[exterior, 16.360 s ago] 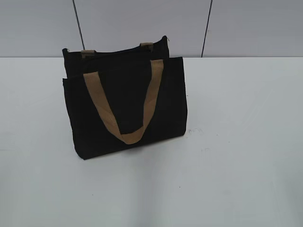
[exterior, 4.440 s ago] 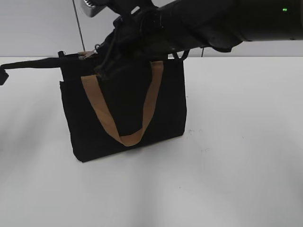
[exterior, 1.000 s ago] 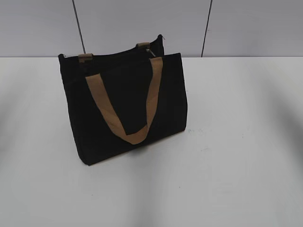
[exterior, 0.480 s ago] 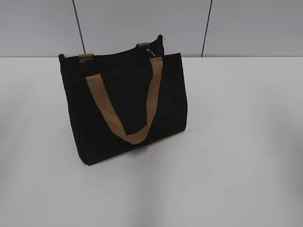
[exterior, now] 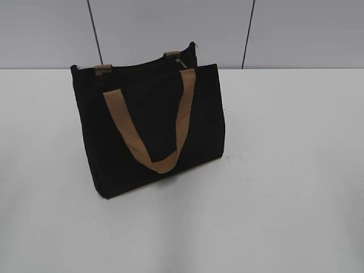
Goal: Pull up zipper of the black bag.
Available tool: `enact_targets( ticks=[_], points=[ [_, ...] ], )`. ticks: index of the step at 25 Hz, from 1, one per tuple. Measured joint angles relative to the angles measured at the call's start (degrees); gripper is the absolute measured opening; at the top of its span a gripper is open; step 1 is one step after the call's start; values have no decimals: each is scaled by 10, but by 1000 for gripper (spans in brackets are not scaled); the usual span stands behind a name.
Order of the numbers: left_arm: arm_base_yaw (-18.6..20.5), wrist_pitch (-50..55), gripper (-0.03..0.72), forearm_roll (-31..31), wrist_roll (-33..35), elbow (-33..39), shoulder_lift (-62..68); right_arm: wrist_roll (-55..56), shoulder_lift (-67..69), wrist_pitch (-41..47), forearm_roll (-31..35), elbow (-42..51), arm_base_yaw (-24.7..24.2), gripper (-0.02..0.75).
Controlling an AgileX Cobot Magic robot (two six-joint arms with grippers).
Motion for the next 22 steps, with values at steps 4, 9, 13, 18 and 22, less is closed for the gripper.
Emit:
enact_targets(
  ticks=[4, 9, 13, 18, 22],
  points=[
    [0, 6, 466, -3, 0, 40, -72, 0, -51, 2, 6, 5, 0, 373],
    [0, 4, 464, -5, 0, 66, -169, -3, -100, 2, 7, 5, 0, 373],
    [0, 1, 456, -12, 0, 69, -238, -11, -150, 3, 8, 5, 0, 373],
    [0, 0, 447, -15, 3, 75, -304, -14, -219, 3, 8, 6, 0, 373],
    [0, -2, 446, -29, 22, 76, -308, -16, -242, 4, 7, 6, 0, 373]
  ],
)
